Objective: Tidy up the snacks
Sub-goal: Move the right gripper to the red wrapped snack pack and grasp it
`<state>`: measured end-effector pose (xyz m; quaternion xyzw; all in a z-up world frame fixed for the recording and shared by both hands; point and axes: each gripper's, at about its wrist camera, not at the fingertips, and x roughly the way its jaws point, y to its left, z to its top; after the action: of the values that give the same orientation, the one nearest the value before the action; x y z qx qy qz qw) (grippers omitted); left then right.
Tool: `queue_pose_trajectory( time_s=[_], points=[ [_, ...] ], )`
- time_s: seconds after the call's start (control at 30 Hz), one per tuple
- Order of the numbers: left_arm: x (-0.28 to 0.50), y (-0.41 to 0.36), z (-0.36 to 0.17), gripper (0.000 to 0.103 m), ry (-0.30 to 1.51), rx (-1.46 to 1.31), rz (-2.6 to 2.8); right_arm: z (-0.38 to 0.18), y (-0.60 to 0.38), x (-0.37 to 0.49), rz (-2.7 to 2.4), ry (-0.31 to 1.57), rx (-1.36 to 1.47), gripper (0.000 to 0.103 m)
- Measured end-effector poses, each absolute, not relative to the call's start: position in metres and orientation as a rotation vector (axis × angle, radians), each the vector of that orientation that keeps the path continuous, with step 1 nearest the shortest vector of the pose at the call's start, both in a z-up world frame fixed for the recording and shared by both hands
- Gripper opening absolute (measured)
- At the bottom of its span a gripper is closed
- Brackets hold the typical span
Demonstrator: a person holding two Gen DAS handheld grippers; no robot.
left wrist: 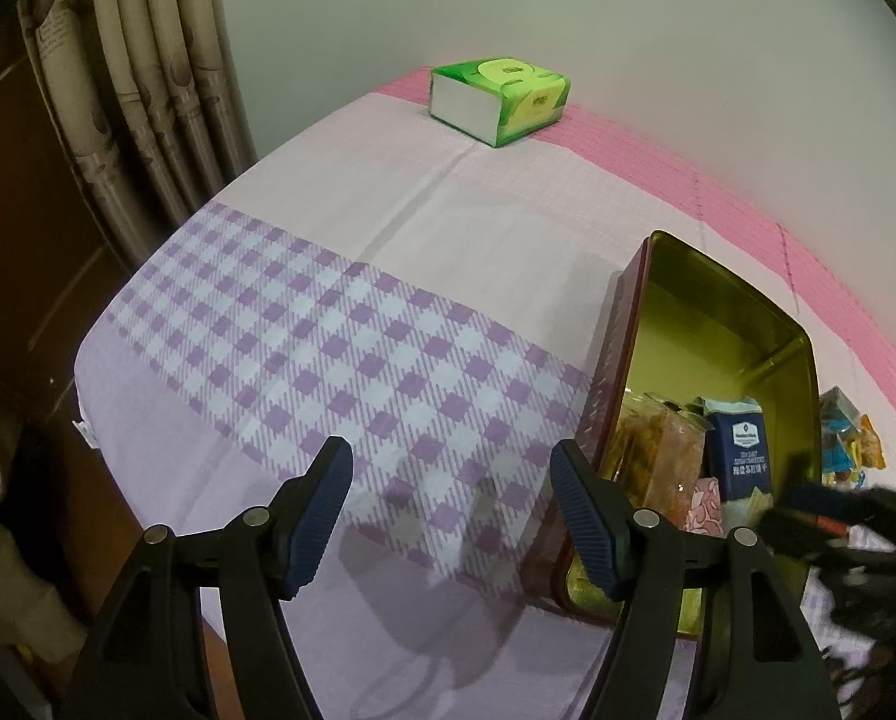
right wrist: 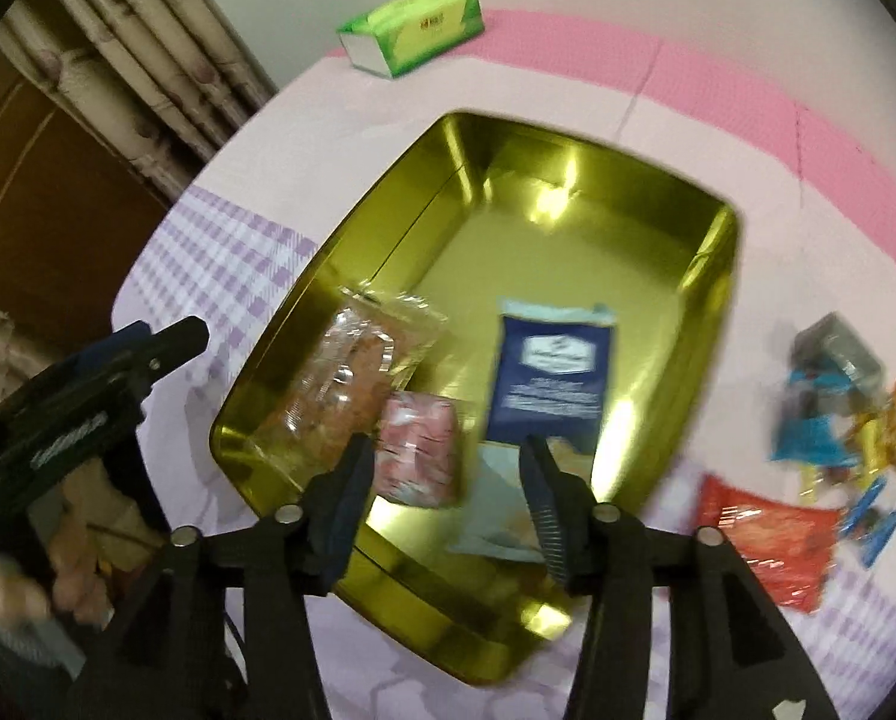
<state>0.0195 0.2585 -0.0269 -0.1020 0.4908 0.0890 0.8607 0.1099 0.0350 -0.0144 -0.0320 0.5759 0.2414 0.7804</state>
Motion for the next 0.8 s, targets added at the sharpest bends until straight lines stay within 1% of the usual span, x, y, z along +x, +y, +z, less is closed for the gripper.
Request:
queue_pose_trajectory(
  time_s=[0.07, 0.17, 0.4, 0.63, 0.8],
  points=[
    [0.02, 0.259, -0.028, 0.069, 1.031, -0.212, 0.189, -0.008, 0.017, 0.114, 0.524, 1.233, -0.121, 0.055],
    [0.021, 0.258, -0.027, 0.069, 1.032, -0.205, 0.191, -0.009, -0.019, 0.124, 0.535, 1.265, -0.197, 0.064],
    [0.02, 0.255, -0.03, 0.069, 1.04, -0.184, 0.197, -0.034, -0.07, 0.138, 0.608, 1.37, -0.3, 0.064],
    [0.019, 0.252, -0.03, 0.069, 1.055, -0.17, 0.198, -0.05, -0.059, 0.137, 0.763, 1.393, -0.394, 0.064],
    [0.013, 0.248, -0.024, 0.069, 1.05, -0.148, 0.207, -0.068, -0.055, 0.143, 0.796, 1.443, -0.438, 0.064]
  ],
)
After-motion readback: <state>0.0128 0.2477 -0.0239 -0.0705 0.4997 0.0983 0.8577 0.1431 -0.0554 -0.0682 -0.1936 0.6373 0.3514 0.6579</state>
